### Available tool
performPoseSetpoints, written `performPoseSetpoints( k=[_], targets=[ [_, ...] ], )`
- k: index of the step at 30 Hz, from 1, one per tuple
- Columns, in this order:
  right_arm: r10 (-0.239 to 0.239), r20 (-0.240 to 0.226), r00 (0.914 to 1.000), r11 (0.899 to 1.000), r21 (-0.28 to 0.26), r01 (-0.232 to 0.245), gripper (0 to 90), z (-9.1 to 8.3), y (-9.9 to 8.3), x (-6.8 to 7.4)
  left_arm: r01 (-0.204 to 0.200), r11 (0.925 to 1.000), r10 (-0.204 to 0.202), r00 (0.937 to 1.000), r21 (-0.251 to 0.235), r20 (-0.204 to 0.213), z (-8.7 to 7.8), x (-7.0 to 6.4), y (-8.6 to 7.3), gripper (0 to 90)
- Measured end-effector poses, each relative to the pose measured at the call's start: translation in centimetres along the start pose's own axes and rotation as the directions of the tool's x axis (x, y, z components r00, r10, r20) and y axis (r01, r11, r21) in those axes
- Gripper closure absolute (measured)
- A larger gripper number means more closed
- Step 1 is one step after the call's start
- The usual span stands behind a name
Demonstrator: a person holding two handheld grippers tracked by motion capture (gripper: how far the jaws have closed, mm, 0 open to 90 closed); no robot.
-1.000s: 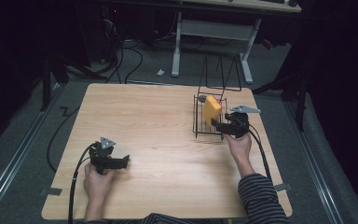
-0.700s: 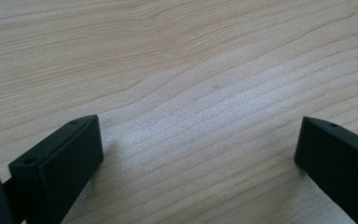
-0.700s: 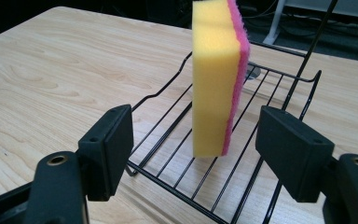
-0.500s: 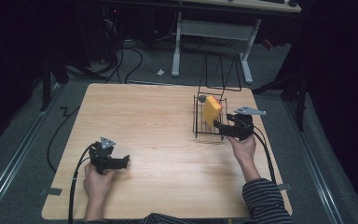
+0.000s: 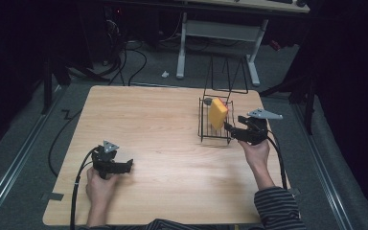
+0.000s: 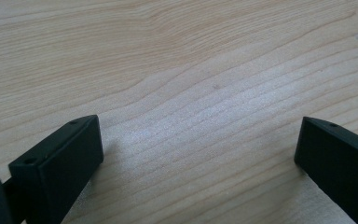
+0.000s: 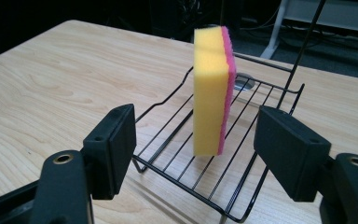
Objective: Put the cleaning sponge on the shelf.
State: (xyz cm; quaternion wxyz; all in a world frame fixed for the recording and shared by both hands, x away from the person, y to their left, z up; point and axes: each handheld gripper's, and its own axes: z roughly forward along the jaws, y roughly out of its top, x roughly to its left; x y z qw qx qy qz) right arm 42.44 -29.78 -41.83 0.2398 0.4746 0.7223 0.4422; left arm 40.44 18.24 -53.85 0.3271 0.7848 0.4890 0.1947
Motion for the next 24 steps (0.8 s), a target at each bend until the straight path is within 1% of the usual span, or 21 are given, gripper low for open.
performPoseSetpoints(
  k=[2, 6, 9, 15, 19, 22, 24],
  targets=[
    [0.003, -0.002, 1.0, 1.0, -0.001, -0.003, 30.5, -0.4, 0.1, 0.1, -0.001, 1.0, 0.001, 1.0, 0.0, 0.0, 0.0, 0.0, 0.0, 1.4],
    [-0.009, -0.006, 0.9999, 1.0, -0.005, 0.009, 31.0, -0.9, 0.2, 0.4, -0.001, 1.0, 0.001, 1.0, 0.0, 0.001, 0.0, 0.0, 0.0, 1.4],
    [-0.005, -0.008, 1.0, 1.0, -0.012, 0.005, 31.2, -1.3, 0.3, 0.5, -0.001, 1.0, 0.001, 1.0, 0.0, 0.001, 0.0, 0.0, 0.0, 1.4],
    [-0.004, -0.016, 0.9999, 0.999, -0.053, 0.003, 33.1, -2.5, 0.5, 0.9, -0.001, 1.0, 0.001, 1.0, 0.0, 0.001, 0.0, 0.0, 0.0, 1.4],
    [-0.014, -0.017, 0.9998, 0.998, -0.063, 0.013, 33.4, -3.3, 0.6, 1.3, -0.003, 1.0, 0.003, 1.0, 0.001, 0.001, 0.0, 0.0, 0.0, 1.4],
    [-0.011, -0.018, 0.9998, 0.997, -0.071, 0.01, 33.8, -3.8, 0.5, 1.3, -0.001, 1.0, 0.001, 1.0, 0.0, 0.001, 0.0, 0.0, 0.0, 1.4],
    [0.001, -0.015, 0.9999, 0.997, -0.08, -0.002, 34.3, -4.2, 0.2, 1.2, -0.001, 1.0, 0.001, 1.0, 0.0, 0.001, 0.0, 0.0, 0.0, 1.4]
  ],
)
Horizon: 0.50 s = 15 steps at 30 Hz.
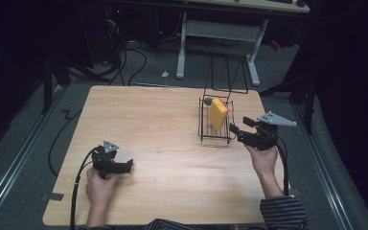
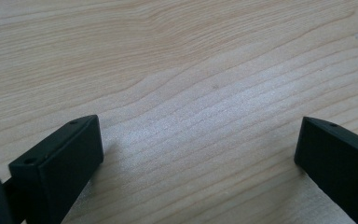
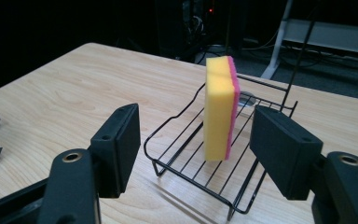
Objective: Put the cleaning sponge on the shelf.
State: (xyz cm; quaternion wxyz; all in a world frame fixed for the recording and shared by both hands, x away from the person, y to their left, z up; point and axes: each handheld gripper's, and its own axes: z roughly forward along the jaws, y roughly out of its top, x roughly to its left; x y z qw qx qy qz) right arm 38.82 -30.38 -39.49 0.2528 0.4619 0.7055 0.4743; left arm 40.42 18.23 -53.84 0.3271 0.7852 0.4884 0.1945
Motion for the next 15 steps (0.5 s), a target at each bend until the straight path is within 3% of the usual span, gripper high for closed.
performPoseSetpoints(
  k=[15],
  targets=[
    [0.02, 0.009, 0.9998, 0.999, -0.034, -0.019, 34.5, -2.6, -1.4, -0.1, 0.0, 1.0, 0.0, 1.0, 0.0, 0.0, 0.0, 0.0, 0.0, 1.4]
  ],
)
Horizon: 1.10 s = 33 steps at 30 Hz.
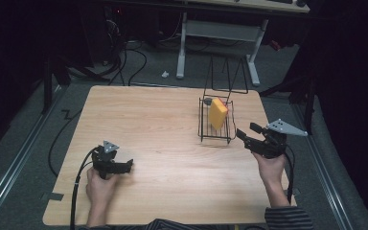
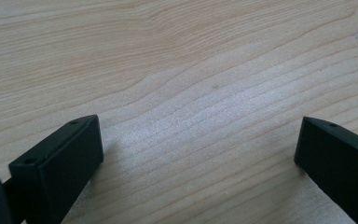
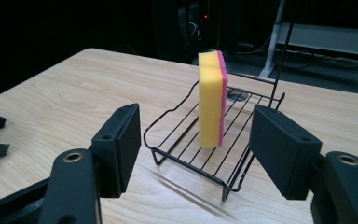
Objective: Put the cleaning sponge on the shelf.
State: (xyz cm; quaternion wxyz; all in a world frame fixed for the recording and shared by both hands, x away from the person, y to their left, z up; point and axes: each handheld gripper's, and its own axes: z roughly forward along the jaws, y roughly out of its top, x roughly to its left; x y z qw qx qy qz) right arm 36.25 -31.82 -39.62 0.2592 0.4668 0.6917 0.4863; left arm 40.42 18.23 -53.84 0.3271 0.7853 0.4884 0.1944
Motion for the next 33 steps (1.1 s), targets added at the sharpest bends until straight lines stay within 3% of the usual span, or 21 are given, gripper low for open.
performPoseSetpoints(
  k=[22, 33],
  targets=[
    [0.023, -0.017, 0.9996, 0.999, -0.044, -0.024, 34.8, -2.1, -2.1, 0.6, 0.0, 1.0, 0.0, 1.0, 0.001, 0.001, 0.0, 0.0, 0.0, 1.4],
    [0.027, -0.042, 0.9988, 0.999, -0.038, -0.029, 34.8, -2.3, -3.2, 1.3, 0.0, 1.0, 0.0, 1.0, 0.0, 0.0, 0.0, 0.0, 0.0, 1.4]
  ],
)
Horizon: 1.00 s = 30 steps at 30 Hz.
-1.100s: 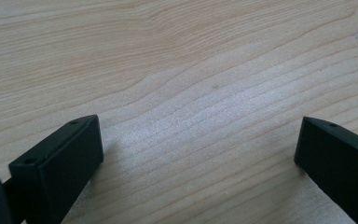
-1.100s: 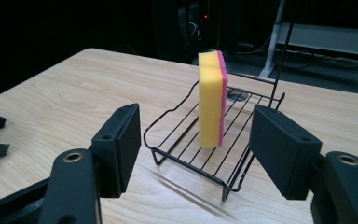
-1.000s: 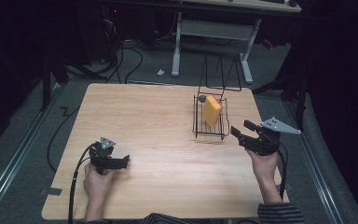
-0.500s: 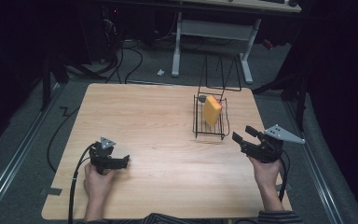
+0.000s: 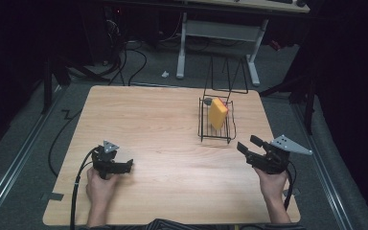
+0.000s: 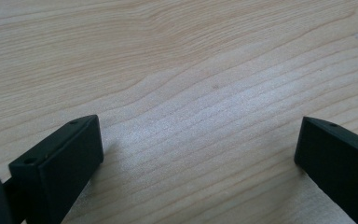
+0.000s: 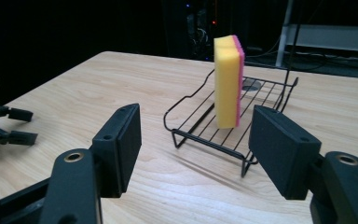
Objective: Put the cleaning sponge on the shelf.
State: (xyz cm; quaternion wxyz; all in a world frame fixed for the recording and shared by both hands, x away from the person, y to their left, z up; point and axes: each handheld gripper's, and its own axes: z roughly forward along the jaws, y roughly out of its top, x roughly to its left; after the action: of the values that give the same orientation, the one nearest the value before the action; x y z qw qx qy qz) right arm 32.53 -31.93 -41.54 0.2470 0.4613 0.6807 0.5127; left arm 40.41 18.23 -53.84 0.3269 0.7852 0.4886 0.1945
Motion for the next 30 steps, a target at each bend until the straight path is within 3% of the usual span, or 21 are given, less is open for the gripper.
performPoseSetpoints(
  k=[30],
  targets=[
    [-0.009, -0.034, 0.9994, 0.999, 0.044, 0.01, 35.2, 1.6, -3.1, 1.3, 0.0, 1.0, 0.0, 1.0, 0.0, 0.0, 0.0, 0.0, 0.0, 1.5]
  ],
)
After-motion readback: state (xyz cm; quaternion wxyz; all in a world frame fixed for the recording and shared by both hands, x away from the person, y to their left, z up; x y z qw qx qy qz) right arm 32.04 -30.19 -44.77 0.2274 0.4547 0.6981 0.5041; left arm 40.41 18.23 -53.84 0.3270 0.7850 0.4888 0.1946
